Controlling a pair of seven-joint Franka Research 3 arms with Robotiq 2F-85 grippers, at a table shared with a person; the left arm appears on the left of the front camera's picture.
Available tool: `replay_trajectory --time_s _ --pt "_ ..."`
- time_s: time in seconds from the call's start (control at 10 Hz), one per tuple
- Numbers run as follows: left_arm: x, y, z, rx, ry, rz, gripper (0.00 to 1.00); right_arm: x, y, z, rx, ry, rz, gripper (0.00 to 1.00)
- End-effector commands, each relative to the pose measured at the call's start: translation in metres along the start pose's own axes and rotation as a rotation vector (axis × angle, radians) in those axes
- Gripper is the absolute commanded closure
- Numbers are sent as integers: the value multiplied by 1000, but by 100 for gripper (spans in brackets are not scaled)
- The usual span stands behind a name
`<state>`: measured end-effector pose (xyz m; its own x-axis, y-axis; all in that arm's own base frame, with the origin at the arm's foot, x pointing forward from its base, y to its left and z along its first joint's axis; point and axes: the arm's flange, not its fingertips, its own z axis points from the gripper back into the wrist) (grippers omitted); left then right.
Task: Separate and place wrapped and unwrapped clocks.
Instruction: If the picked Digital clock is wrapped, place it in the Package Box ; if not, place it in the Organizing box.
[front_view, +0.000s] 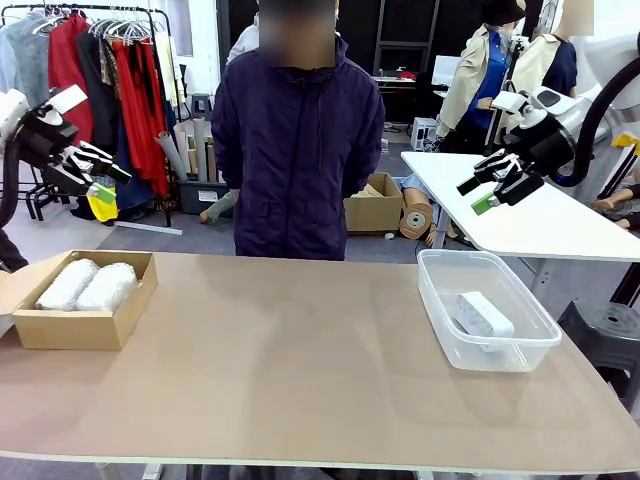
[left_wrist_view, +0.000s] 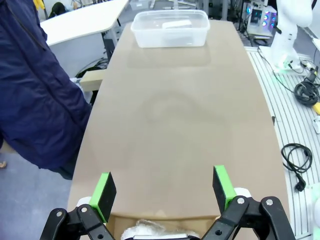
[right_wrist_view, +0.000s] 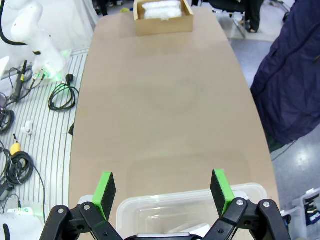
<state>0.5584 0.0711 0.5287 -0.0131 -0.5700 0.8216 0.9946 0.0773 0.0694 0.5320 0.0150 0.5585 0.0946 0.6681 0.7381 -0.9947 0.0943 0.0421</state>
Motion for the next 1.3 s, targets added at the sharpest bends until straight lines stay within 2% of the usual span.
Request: replay_trajectory --time_s 0.0,1.2 --pt "-1 0 -1 1 16 -2 0 2 0 1 2 -2 3 0" --pt "-1 0 -1 1 16 -2 0 2 0 1 2 -2 3 0"
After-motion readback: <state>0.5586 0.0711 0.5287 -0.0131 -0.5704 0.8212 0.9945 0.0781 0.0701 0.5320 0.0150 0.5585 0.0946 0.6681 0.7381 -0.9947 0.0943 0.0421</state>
